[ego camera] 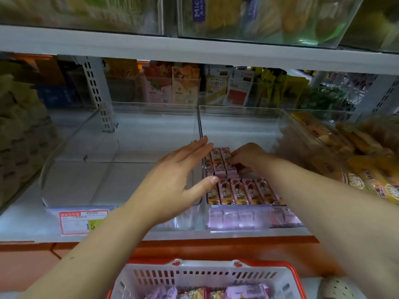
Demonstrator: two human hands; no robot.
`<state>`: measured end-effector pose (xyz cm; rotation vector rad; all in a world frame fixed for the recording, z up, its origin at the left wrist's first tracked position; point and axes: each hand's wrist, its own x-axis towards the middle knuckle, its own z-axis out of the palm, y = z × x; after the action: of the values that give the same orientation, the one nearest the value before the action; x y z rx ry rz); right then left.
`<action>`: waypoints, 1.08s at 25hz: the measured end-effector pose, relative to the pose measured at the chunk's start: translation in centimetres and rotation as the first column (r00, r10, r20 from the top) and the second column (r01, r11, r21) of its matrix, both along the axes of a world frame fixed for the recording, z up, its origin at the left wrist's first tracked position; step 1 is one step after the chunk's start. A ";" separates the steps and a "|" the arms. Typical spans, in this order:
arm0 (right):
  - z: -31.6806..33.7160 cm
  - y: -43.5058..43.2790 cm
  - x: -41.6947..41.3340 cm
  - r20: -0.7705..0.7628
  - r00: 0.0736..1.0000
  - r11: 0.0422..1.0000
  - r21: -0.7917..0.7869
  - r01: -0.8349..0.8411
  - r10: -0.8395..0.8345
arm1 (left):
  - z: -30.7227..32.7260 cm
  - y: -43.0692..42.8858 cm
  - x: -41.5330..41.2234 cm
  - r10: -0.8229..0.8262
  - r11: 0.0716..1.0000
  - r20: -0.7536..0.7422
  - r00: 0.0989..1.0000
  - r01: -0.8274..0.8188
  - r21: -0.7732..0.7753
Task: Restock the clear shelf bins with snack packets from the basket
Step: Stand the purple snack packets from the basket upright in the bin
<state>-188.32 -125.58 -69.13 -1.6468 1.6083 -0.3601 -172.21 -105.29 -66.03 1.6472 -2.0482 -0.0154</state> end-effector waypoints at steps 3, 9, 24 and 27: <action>0.8 1.3 -0.4 0.007 0.999 0.999 0.036 -0.031 0.031 | 0.2 0.3 -0.4 0.023 1.000 0.007 1.000 -0.023 0.010; 5.4 10.0 -3.1 0.205 0.979 0.849 -0.521 0.090 0.022 | -0.7 5.3 -1.7 0.096 0.950 0.049 0.994 -0.077 -0.303; -19.4 34.5 -13.0 -0.136 0.793 0.736 0.491 -0.467 0.594 | -22.3 20.3 -10.3 -0.223 0.715 0.252 0.942 -0.017 0.699; -19.3 34.4 -13.0 -0.149 0.830 0.804 0.385 -0.453 0.538 | -22.8 20.4 -10.0 -0.214 0.737 0.274 0.938 -0.029 0.676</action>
<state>-201.34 -91.18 -88.46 -1.8125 1.2424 0.3965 -182.25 -84.89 -88.81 2.0662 -2.5837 -0.6315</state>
